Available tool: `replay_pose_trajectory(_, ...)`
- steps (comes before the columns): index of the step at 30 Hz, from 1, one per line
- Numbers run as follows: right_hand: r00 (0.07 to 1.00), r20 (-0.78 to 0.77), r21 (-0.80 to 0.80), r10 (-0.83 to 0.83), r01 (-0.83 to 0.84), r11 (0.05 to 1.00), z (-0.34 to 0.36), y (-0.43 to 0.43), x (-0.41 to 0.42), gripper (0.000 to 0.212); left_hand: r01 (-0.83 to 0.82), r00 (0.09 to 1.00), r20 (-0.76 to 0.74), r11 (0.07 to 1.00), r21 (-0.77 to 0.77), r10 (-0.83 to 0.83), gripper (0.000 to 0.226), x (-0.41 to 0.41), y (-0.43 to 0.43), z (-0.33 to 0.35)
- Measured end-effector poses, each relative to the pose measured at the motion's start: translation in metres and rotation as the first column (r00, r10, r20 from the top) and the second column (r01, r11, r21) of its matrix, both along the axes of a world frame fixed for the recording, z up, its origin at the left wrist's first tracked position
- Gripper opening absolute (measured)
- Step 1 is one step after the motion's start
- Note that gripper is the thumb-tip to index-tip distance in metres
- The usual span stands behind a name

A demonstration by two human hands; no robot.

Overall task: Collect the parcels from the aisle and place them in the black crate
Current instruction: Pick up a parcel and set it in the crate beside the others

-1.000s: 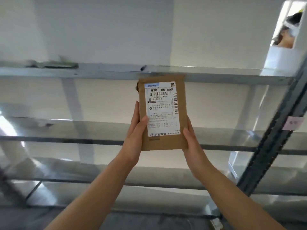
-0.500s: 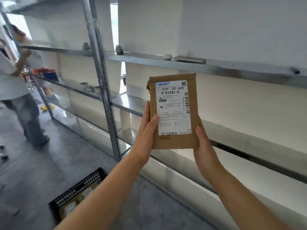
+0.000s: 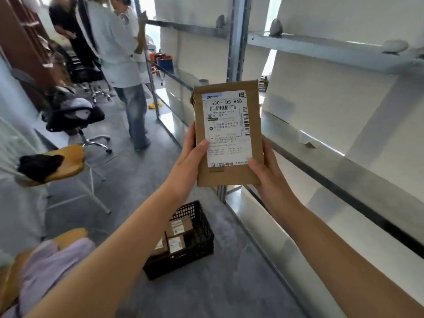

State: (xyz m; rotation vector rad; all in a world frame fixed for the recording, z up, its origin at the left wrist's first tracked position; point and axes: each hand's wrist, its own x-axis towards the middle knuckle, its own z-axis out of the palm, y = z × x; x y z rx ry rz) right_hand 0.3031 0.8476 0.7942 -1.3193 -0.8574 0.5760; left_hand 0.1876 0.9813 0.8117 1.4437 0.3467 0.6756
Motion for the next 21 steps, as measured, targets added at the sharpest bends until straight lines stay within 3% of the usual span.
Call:
replay_pose_trajectory(4, 0.987, 0.013, -0.101, 0.162, -0.160, 0.982, -0.017, 0.058, 0.036, 0.072, -0.148, 0.987, -0.070, 0.988, -0.033, 0.145, 0.049, 0.010, 0.041, -0.015)
replay_pose_trajectory(7, 0.970, -0.031, -0.128, 0.242, -0.244, 0.961, -0.035, 0.101, 0.064, 0.064, -0.198, 0.971, -0.144, 0.980, -0.028, 0.192, 0.054, 0.016, 0.069, -0.031)
replay_pose_trajectory(11, 0.953, -0.057, -0.206, 0.296, -0.301, 0.931, -0.065, 0.152, 0.074, 0.052, -0.218, 0.948, -0.252, 0.973, -0.072, 0.194, 0.058, 0.019, 0.105, -0.060)
replay_pose_trajectory(18, 0.937, -0.171, -0.325, 0.306, -0.347, 0.880, -0.119, 0.254, 0.111, 0.068, -0.215, 0.913, -0.381, 0.966, -0.141, 0.148, 0.058, 0.045, 0.212, -0.106)
replay_pose_trajectory(21, 0.943, -0.143, -0.366, 0.299, -0.331, 0.870, -0.152, 0.298, 0.124, 0.064, -0.202, 0.905, -0.408, 0.965, -0.167, 0.119, 0.057, 0.062, 0.259, -0.134)
